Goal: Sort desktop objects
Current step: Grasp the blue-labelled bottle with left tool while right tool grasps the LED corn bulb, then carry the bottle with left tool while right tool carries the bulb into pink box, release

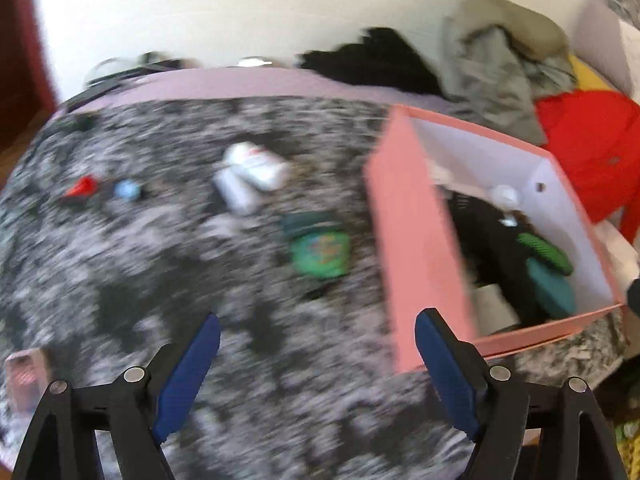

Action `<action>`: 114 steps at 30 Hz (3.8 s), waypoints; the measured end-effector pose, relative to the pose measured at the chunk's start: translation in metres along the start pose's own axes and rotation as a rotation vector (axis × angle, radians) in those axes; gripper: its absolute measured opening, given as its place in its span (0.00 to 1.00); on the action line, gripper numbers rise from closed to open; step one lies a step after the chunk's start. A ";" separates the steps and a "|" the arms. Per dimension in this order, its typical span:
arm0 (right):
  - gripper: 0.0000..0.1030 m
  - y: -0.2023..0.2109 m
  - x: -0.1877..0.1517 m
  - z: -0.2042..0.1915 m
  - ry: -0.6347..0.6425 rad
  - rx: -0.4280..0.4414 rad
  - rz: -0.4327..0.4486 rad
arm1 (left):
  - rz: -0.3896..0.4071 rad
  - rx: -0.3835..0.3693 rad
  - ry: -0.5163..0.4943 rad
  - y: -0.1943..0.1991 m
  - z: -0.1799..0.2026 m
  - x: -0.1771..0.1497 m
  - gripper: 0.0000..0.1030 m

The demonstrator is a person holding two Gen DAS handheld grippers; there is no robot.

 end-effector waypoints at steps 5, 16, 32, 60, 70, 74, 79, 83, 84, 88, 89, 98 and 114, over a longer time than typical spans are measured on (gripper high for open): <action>0.87 -0.033 -0.035 -0.093 0.141 0.069 -0.063 | -0.021 0.065 0.149 0.011 -0.091 -0.040 0.83; 0.85 -0.177 -0.055 -0.189 0.207 0.095 -0.125 | -0.052 0.103 0.321 -0.044 -0.196 -0.014 0.83; 0.81 -0.396 -0.046 -0.164 0.132 -0.050 -0.287 | -0.252 0.145 0.506 -0.239 -0.247 0.052 0.83; 0.27 -0.168 -0.113 -0.156 0.159 0.114 -0.281 | -0.123 0.061 0.318 -0.057 -0.144 -0.063 0.23; 0.27 -0.017 -0.146 -0.122 0.147 0.156 -0.181 | -0.008 0.007 0.152 0.055 -0.045 -0.102 0.23; 0.27 0.036 -0.147 -0.093 0.128 0.147 -0.119 | 0.042 -0.019 0.066 0.086 0.001 -0.099 0.23; 0.27 0.090 -0.138 -0.049 0.077 0.114 -0.036 | 0.105 -0.081 -0.045 0.114 0.068 -0.076 0.23; 0.27 0.127 -0.117 -0.009 0.038 0.071 0.043 | 0.144 -0.147 -0.140 0.124 0.128 -0.047 0.23; 0.27 0.134 -0.110 0.001 0.028 0.061 0.061 | 0.151 -0.162 -0.162 0.125 0.142 -0.039 0.23; 0.27 0.151 -0.079 0.036 -0.005 0.016 0.124 | 0.166 -0.219 -0.242 0.118 0.196 -0.006 0.23; 0.27 0.151 -0.070 0.043 -0.009 0.006 0.136 | 0.168 -0.229 -0.254 0.116 0.206 0.002 0.23; 0.28 0.109 0.025 0.098 -0.031 -0.080 0.202 | 0.178 -0.272 -0.304 0.058 0.250 0.088 0.23; 0.72 -0.059 0.027 0.170 -0.206 -0.107 -0.009 | -0.019 -0.152 -0.091 -0.067 0.150 0.095 0.83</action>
Point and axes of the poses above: each gripper's, at about its wrist camera, not at the fingertips, and y roughly against the way its jaws point, z to its right, x to its top, the point moved 9 cm from there along -y, roughly the way its jaws point, and after that the axes turned 11 degrees about -y, right-handed, at the moved point
